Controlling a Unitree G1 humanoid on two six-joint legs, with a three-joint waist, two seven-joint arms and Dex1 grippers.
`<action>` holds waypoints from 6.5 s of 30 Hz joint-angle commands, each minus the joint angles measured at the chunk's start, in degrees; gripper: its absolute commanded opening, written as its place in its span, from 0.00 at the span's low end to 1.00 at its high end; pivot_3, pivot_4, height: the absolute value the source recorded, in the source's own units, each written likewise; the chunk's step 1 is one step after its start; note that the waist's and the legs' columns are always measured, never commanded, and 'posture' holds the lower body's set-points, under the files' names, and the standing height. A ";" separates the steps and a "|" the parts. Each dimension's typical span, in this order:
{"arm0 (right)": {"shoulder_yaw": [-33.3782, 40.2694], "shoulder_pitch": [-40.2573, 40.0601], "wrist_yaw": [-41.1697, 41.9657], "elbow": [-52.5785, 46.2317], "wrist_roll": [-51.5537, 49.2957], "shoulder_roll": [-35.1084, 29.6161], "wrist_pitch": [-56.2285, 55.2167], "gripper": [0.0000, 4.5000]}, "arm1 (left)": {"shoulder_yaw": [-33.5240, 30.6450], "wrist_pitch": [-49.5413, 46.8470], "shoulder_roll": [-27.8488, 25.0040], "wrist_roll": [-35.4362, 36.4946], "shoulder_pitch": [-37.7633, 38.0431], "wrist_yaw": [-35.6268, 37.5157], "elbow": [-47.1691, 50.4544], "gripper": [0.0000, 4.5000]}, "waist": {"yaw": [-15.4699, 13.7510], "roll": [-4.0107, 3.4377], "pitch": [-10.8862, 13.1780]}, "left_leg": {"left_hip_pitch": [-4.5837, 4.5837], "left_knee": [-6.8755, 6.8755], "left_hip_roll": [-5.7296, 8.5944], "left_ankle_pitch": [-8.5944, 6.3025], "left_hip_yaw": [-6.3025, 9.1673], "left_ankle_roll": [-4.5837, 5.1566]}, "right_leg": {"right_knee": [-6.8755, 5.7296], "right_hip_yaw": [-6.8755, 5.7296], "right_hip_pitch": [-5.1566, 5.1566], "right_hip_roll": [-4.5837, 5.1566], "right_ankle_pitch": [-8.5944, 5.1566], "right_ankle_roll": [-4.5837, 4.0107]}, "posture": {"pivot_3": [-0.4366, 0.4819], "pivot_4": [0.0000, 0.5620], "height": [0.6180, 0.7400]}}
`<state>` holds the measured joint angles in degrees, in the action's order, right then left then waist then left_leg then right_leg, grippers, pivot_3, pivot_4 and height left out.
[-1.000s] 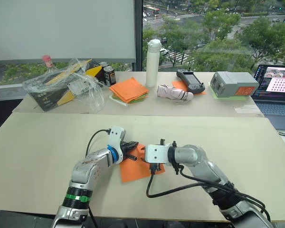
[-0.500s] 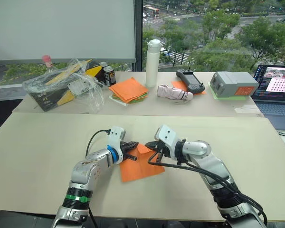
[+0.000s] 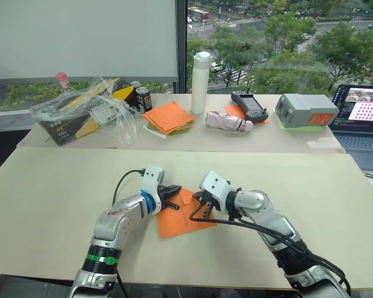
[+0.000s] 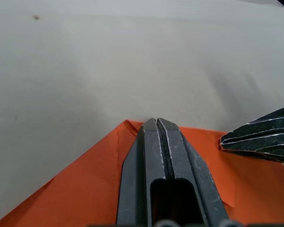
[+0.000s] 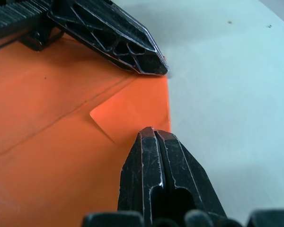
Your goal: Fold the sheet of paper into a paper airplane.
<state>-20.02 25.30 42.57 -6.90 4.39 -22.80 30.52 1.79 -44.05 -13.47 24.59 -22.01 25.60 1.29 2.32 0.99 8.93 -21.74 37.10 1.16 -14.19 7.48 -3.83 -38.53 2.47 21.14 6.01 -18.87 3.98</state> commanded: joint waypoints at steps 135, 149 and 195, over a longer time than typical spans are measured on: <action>-0.95 0.71 -5.38 4.28 -5.67 6.87 0.22 0.00 | -20.06 -20.57 -3.57 23.72 4.54 -9.03 2.55 0.38 | 0.04 0.05 -0.09 | 0.25 -0.15 -0.03 -0.20 0.01 0.36 | 0.01 0.04 -0.08 -0.01 0.00 0.00 | 0.48 0.27 1.00; -0.78 0.33 -5.95 3.75 -5.76 6.93 0.64 0.00 | -18.92 -20.13 -3.23 23.47 3.01 -9.18 1.61 0.38 | 0.07 0.05 -0.09 | 0.25 -0.15 -0.03 -0.20 0.01 0.36 | 0.01 0.04 -0.08 -0.01 0.00 0.00 | 0.48 0.27 1.00; -1.04 -0.06 -6.73 3.62 -5.67 7.97 0.83 0.00 | 19.23 3.93 -27.66 -13.82 -0.14 6.97 22.83 0.01 | 0.22 0.05 -0.04 | 0.12 -0.25 -0.03 -0.21 -0.01 0.36 | 0.10 0.04 0.03 -0.03 0.00 0.00 | 0.48 0.27 1.00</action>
<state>-20.91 25.78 35.97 -2.69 -1.29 -15.04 30.52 19.30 -42.97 -40.37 13.66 -21.09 30.94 21.92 2.54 1.04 8.89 -21.63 36.86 1.13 -14.40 7.47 -3.46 -38.42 2.51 21.17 5.98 -18.87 3.98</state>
